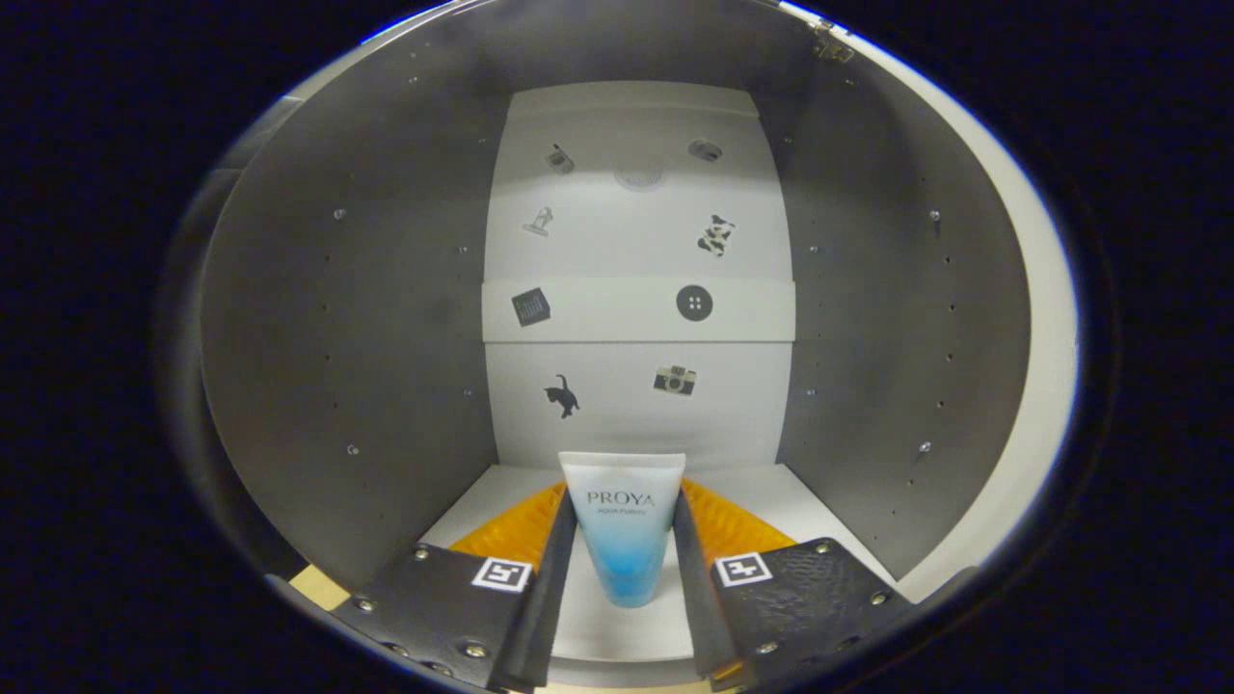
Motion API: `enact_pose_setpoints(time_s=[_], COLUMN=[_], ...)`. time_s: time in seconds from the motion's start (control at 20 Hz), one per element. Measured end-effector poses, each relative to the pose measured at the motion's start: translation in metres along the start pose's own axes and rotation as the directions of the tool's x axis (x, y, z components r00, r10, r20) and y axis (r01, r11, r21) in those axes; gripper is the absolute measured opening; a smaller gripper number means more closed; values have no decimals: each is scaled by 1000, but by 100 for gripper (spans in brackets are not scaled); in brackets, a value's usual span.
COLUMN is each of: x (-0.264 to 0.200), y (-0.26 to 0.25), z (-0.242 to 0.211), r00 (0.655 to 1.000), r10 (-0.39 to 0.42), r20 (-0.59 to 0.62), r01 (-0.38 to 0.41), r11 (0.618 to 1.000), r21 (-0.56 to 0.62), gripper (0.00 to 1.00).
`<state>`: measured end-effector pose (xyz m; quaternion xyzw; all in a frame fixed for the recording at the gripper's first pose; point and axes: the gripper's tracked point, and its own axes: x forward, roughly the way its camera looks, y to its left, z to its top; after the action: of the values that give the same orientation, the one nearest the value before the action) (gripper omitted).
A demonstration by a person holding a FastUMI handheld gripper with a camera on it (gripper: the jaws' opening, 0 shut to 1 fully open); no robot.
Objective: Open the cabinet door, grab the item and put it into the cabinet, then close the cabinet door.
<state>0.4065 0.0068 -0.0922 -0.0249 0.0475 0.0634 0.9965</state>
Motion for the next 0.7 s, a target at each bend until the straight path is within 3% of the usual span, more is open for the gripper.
enact_pose_setpoints(time_s=[0.3,0.4,0.55,0.7], x=[-2,0,-11,-38], y=[2,2,0,3], z=[0,-4,-1,6], r00=[1000,1000,1000,1000], r10=[13,13,-10,-12], r20=[8,-4,-2,10], r01=[-13,-13,10,12], r11=[1000,1000,1000,1000], r21=[14,15,9,5], gripper=[56,62,91,94])
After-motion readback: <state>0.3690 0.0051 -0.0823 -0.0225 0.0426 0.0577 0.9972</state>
